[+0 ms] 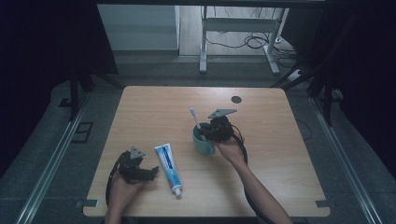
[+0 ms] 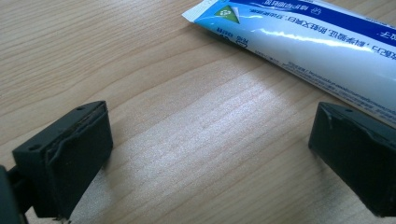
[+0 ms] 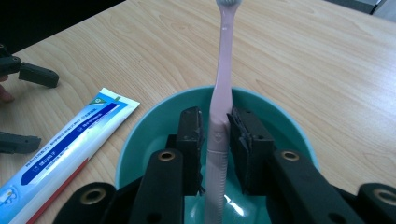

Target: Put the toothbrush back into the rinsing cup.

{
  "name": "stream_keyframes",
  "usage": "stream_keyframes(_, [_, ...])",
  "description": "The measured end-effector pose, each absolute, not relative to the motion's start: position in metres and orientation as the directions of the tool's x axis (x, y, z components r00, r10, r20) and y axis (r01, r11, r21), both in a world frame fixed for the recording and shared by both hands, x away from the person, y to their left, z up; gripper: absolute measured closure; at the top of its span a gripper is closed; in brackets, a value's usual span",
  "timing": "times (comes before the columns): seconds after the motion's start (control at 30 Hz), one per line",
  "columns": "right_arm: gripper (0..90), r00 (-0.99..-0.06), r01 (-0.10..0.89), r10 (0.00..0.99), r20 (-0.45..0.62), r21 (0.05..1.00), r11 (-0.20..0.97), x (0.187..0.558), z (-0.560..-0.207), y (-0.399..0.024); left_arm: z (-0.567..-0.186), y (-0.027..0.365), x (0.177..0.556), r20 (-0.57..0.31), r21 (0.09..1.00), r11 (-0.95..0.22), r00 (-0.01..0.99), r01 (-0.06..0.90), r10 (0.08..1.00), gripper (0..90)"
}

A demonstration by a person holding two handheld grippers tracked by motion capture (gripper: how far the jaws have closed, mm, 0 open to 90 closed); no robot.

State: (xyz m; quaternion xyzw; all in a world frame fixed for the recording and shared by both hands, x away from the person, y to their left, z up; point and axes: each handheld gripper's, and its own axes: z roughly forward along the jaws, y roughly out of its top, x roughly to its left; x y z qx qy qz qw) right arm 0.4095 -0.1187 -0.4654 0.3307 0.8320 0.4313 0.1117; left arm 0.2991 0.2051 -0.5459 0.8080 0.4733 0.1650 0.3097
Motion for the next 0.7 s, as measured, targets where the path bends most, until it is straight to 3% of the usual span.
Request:
stream_keyframes(0.2, [67.0, -0.758, 0.439, 0.647, 0.085, 0.8, 0.409, 0.407, -0.46, -0.122, -0.546, 0.205, 0.299, -0.026, 0.657, -0.36, 0.497, 0.663, 0.867, 0.0])
stream_keyframes(0.53, [49.2, -0.757, 0.44, 0.647, 0.089, 0.802, 0.404, 0.399, -0.451, -0.134, -0.546, 0.205, 0.299, -0.026, 0.657, -0.36, 0.498, 0.663, 0.867, 0.0])
stream_keyframes(0.7, [45.8, -0.746, 0.438, 0.662, 0.072, 0.801, 0.407, 0.396, -0.449, -0.139, -0.546, 0.205, 0.299, -0.023, 0.657, -0.365, 0.501, 0.66, 0.865, 0.0])
